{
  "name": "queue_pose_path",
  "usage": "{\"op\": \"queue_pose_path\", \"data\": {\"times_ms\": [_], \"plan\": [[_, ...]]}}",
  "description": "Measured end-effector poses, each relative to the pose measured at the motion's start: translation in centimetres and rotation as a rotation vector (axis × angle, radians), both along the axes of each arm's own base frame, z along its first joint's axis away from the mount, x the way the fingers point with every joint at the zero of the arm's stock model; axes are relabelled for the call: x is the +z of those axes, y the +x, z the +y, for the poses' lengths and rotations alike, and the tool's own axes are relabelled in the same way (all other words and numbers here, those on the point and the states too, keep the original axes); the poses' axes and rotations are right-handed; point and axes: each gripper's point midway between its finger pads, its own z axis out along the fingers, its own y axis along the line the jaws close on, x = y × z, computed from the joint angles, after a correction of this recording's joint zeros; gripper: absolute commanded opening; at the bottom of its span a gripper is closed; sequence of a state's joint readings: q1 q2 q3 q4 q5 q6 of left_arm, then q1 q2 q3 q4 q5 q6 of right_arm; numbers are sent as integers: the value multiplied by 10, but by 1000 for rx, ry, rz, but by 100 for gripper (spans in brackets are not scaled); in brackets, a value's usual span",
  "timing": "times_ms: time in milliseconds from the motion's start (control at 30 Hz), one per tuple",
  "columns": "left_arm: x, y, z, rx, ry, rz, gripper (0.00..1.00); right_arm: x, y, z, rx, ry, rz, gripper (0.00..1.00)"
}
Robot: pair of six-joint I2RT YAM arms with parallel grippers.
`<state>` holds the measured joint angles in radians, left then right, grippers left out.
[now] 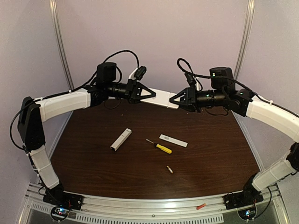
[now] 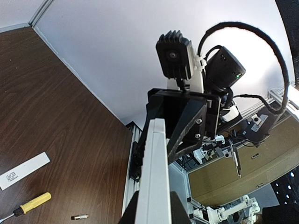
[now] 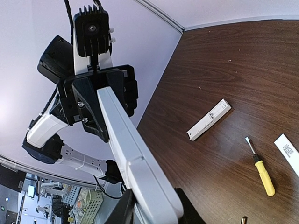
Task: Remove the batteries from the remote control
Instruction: Remove the battery cover from the remote control.
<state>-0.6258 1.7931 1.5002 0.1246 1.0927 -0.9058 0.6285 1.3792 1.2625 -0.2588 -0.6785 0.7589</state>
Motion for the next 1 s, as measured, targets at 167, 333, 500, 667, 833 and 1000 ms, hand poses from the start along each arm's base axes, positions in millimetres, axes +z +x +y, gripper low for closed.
{"op": "queue_pose_path", "data": {"times_ms": [167, 333, 500, 667, 833, 1000], "plan": [[0, -1, 0, -7, -2, -2, 0, 1, -1, 0, 8, -2, -10, 20], [0, -1, 0, -7, -2, -4, 0, 1, -1, 0, 11, -5, -15, 19], [0, -1, 0, -9, -3, -10, 0, 1, -1, 0, 13, -8, -18, 26], [-1, -1, 0, -7, 0, -13, 0, -2, -2, -1, 12, -18, -15, 28], [-3, -2, -1, -8, 8, -11, 0, -4, -3, -2, 14, -31, -6, 25], [-3, -3, -1, -10, 6, -17, 0, -3, -4, -2, 20, -40, -14, 20]]}}
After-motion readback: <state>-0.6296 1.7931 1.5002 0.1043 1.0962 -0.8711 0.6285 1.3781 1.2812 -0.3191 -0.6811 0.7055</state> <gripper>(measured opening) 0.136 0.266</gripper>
